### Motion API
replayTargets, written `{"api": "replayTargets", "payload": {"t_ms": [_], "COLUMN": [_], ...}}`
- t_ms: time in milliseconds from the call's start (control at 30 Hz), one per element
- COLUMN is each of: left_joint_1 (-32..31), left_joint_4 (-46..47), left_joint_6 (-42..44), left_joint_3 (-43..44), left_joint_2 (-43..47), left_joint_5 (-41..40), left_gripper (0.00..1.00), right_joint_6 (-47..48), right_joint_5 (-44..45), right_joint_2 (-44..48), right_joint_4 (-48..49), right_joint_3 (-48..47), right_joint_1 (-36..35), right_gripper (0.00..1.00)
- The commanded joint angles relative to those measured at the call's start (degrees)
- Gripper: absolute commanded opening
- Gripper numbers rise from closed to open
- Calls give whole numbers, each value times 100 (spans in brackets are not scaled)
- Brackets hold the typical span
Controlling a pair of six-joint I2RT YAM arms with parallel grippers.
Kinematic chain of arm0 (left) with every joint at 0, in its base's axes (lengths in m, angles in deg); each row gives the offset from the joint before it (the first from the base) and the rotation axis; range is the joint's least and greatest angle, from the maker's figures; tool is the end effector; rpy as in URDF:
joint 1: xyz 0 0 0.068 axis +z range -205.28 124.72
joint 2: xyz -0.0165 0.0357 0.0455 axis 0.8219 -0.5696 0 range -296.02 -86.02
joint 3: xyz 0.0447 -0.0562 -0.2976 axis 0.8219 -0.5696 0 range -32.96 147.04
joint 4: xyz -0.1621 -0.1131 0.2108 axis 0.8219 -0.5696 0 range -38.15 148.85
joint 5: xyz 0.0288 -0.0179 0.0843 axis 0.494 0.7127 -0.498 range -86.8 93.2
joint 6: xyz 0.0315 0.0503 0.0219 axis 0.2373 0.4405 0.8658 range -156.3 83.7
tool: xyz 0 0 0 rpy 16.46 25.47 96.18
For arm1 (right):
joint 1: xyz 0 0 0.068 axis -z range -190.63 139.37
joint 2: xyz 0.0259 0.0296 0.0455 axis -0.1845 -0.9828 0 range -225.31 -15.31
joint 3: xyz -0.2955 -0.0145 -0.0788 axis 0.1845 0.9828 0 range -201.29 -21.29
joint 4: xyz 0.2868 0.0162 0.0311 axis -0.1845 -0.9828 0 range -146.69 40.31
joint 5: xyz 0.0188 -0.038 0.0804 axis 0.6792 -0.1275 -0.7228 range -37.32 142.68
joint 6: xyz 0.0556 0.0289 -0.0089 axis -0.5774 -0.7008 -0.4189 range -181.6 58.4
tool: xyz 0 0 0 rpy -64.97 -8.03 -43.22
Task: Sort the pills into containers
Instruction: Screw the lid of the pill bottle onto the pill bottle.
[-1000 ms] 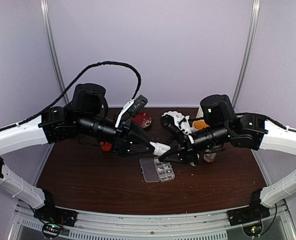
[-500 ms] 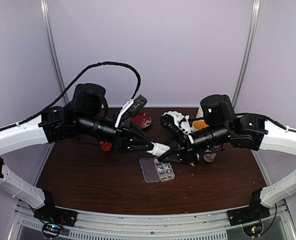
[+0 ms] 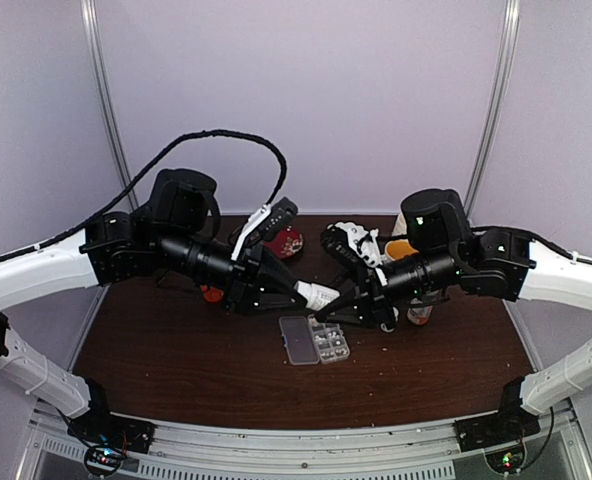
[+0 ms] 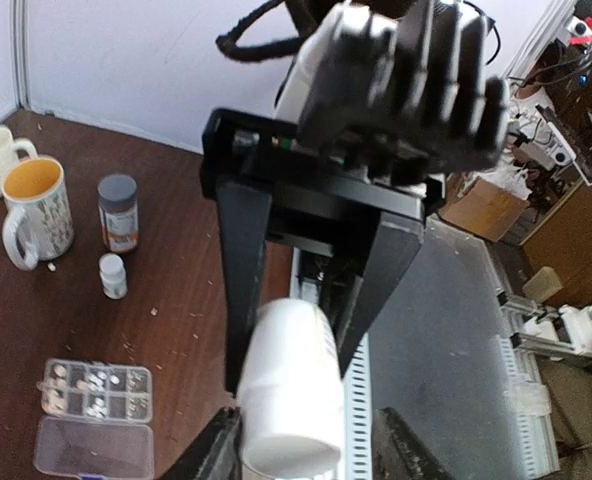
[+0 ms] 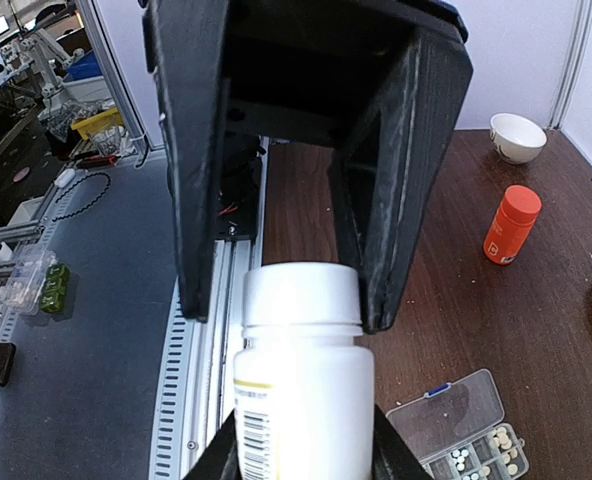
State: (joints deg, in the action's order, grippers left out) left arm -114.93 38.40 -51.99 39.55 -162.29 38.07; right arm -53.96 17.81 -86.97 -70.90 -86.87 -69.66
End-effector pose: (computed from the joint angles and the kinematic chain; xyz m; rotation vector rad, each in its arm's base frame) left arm 0.1431 -0.2992 0.3985 1.2232 1.8505 -1.3997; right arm 0.1337 0.2769 0.3751 -1.5070 1.5513 1.1623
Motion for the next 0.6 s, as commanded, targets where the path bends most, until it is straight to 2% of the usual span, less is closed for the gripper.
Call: {"api": "replayTargets", "payload": {"t_ms": [0, 233, 400, 567], "left_joint_1": [-37, -36, -35, -31], "left_joint_4": [-286, -302, -181, 122], "left_joint_6": [223, 217, 125, 63], "left_joint_3": [105, 131, 133, 35], "left_joint_2": [-49, -26, 20, 147], "left_joint_5": [244, 171, 35, -49], "left_gripper": [49, 44, 60, 64], "right_joint_6": [-167, -160, -110, -54], "right_joint_5": [165, 103, 29, -95], "right_joint_2": [28, -10, -31, -44], "right_joint_4": [315, 288, 230, 149], "right_joint_3": [-41, -66, -93, -91], "right_joint_1": [31, 30, 30, 29], "right_gripper": [0, 0, 0, 0]}}
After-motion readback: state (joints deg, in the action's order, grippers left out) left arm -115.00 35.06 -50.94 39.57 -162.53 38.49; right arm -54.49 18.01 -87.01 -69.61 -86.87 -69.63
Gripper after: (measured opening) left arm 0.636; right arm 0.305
